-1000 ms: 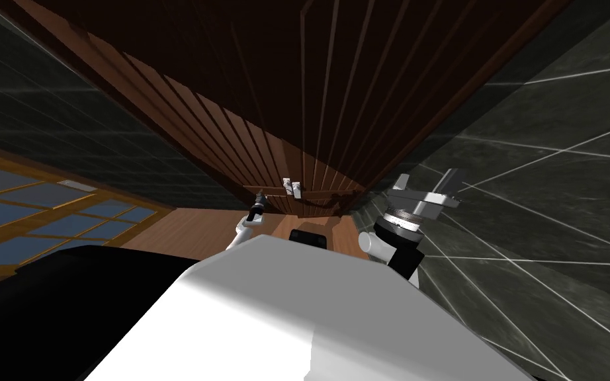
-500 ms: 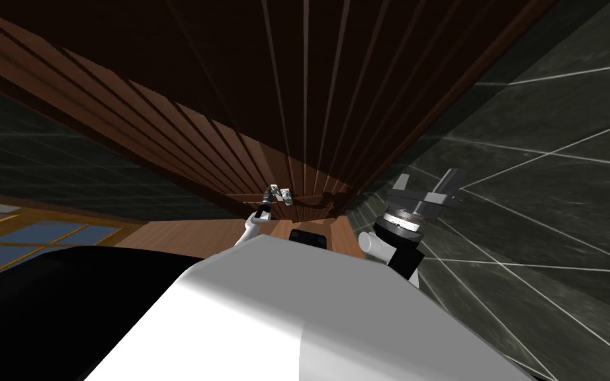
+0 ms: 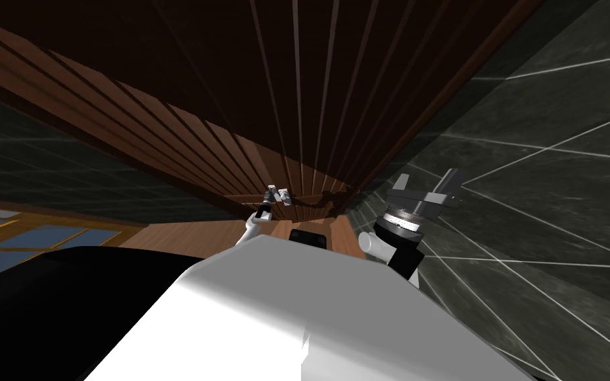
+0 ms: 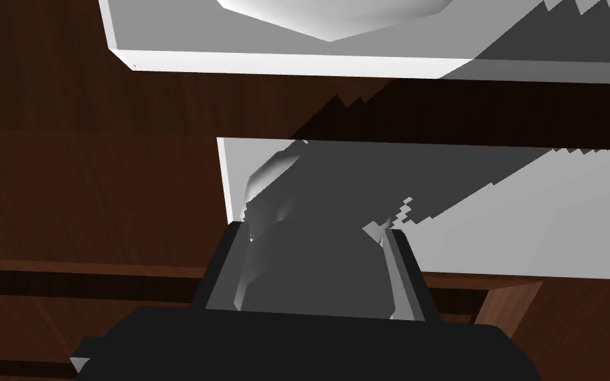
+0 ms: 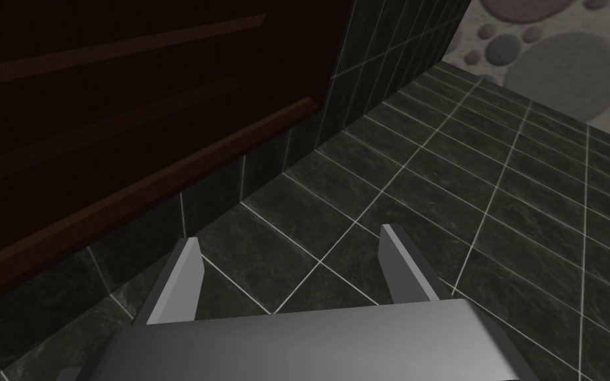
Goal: Pull the door open
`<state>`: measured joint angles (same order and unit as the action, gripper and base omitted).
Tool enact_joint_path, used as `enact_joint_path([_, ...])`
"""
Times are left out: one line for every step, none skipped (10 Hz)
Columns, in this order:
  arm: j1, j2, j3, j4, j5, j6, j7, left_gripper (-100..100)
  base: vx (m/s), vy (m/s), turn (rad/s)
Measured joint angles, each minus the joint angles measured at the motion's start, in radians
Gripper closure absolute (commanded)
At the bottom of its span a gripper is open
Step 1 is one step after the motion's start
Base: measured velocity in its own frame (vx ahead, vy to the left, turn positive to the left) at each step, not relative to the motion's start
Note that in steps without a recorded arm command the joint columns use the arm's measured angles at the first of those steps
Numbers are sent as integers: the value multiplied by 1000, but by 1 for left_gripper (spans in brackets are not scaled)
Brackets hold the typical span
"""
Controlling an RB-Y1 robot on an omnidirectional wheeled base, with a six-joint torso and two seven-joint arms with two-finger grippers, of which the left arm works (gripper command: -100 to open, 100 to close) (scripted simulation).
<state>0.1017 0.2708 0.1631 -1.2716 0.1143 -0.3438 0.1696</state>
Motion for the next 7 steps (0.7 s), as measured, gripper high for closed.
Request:
enact_joint_path([0,0,-1,0,0,0,0,100,0,0,0])
enact_joint_path([0,-1,-1,0,0,0,0,100,-92,68,86])
enact_joint_path([9,9,3,-6,2,4,4,100,-112,116,112])
enact_joint_path([24,18,15,-15,5,10,6,100,-148,133,153])
enact_joint_path([25,25,30,9,5,3,3,-100,-178,49,61])
enact_joint_path([32,28,32,8,6,2,4,-100,-168,-45,5])
enact_joint_path([37,30,30,4,6,4,7,-100,-166,-66,4])
